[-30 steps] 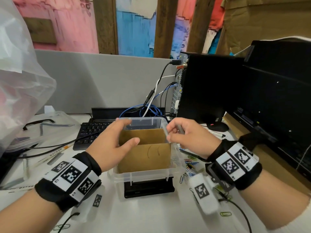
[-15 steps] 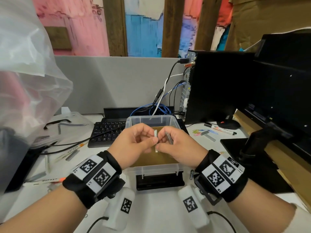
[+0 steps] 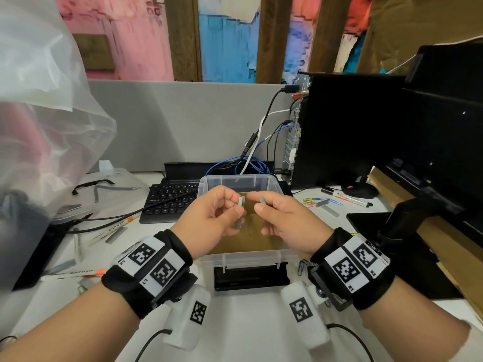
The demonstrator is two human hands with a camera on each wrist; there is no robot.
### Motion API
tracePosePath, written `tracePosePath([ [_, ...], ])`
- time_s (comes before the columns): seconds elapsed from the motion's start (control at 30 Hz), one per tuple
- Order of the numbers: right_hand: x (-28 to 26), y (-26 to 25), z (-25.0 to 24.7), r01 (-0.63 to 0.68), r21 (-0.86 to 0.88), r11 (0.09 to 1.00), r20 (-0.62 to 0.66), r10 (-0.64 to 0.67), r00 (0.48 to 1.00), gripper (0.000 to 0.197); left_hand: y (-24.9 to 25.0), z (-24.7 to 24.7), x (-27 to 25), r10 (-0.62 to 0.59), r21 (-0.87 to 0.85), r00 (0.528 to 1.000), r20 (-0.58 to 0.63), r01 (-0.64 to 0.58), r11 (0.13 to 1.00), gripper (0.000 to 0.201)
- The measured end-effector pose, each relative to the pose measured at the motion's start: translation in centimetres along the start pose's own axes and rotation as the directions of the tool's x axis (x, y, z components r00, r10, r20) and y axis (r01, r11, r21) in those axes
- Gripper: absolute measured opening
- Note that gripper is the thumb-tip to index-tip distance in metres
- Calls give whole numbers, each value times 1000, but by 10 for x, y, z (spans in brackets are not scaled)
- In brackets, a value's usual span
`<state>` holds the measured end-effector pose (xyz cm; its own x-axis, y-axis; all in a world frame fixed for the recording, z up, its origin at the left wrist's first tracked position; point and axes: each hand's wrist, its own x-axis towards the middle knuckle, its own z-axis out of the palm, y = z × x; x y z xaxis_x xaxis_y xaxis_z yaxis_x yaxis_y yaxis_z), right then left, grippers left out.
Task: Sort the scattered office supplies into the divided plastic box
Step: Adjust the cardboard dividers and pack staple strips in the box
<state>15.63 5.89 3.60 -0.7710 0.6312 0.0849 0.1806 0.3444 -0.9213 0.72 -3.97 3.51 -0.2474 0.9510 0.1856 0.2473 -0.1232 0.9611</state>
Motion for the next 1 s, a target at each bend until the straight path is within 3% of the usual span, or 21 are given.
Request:
tracePosePath([
  [0.2,-2,2,-2,117,153,981,-100,-103,990,25,1,-2,-2,20,15,1000,22,-20,1000,12],
  [0.5,-5,1,-2,145,451,880,-145,-89,986,12,2,-2,-3,19,16,998,61,-20,1000,15],
  [1.0,-5,0,-7,67,593,802,-37,-57,998,16,3,-2,-3,35,72,994,107,-43,997,16],
])
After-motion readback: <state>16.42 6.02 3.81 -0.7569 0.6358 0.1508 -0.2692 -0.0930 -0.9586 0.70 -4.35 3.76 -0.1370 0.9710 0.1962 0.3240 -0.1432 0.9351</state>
